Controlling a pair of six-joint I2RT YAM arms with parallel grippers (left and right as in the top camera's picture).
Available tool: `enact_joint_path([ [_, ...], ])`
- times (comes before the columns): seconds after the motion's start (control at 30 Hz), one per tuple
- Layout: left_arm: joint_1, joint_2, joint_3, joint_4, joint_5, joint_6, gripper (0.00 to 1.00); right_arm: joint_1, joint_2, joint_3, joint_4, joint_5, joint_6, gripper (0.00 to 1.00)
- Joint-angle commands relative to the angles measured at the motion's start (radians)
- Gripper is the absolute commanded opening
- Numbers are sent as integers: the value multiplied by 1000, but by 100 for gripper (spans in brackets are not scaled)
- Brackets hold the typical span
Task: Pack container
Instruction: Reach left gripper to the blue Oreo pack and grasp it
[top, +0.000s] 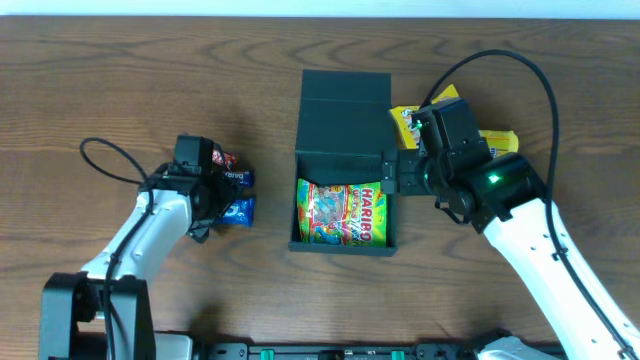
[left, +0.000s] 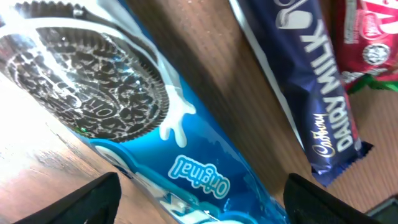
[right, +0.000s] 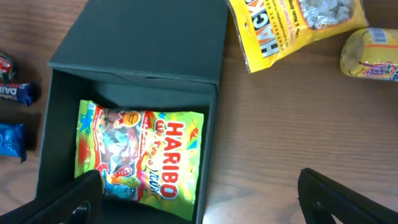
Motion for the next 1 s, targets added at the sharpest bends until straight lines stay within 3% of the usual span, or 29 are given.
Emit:
enact_joint_path([
  [0.0, 6, 13, 17, -3, -11, -27, 85, -8, 1, -7, -6, 3, 2, 99],
  [0.23, 9, 64, 16, 2, -2, -52, 80, -8, 1, -7, -18, 3, 2, 99],
  [0.3, 9, 68, 16, 5, -4, -52, 75, -8, 1, -7, -25, 4, 2, 99],
  [0.43, 11, 70, 16, 7, -5, -52, 45, -8, 1, -7, -27, 4, 2, 99],
  [0.63, 11, 69, 16, -16, -5, -42, 38, -10, 1, -7, -28, 20, -23, 99],
  [0.73, 13, 42, 21, -75, 5, -37, 6, -43, 1, -7, -35, 20, -25, 99],
  [0.97, -8, -169, 68, -110, 23, -26, 6, -138, 1, -7, -41, 19, -24, 99],
])
